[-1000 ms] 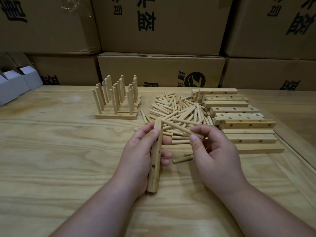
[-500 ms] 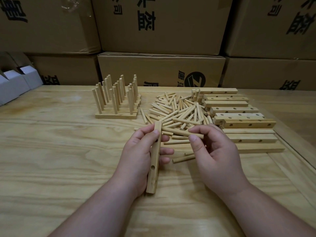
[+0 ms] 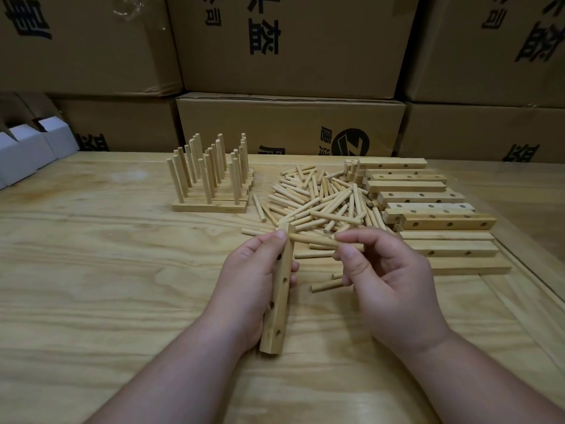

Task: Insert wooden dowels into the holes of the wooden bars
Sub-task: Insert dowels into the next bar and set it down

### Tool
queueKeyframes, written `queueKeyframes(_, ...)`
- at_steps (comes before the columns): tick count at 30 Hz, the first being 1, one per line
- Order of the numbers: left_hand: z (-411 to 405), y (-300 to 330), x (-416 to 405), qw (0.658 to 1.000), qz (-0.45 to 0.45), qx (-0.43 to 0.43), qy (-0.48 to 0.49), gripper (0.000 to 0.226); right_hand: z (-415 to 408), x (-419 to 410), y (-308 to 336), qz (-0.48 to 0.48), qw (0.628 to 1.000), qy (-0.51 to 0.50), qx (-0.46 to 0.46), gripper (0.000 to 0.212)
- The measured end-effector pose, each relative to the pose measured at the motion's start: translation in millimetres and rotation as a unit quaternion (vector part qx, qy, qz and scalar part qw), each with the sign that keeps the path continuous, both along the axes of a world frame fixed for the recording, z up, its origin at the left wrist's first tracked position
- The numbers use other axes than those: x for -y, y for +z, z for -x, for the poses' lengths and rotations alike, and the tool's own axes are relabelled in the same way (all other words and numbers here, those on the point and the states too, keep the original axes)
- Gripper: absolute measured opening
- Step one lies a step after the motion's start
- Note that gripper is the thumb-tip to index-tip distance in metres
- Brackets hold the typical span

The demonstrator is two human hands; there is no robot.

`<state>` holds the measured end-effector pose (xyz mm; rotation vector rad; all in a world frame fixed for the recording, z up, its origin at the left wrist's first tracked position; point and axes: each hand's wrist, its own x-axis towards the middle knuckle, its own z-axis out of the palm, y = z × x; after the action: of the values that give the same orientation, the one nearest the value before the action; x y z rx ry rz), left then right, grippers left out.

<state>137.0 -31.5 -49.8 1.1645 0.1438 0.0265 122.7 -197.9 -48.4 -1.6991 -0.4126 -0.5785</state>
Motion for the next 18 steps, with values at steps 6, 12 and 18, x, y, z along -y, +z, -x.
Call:
queueKeyframes(6,1.3,1.1,-0.1,1.0,-0.005,-0.004,-0.007,0.017,-1.8,1.1,1.2,0.017,0.999,-0.031,0.006,0.011)
queueKeyframes(12,2.9,3.2,-1.2,1.0,0.0,-0.004,-0.018,0.032,-2.2,1.7,3.3,0.016,0.998,-0.05,-0.02,0.016)
queueKeyframes(18,3.4,1.5,-1.9,1.0,-0.001,-0.003,-0.014,0.036,-2.2,-0.5,1.5,0.007,0.997,-0.066,-0.025,0.014)
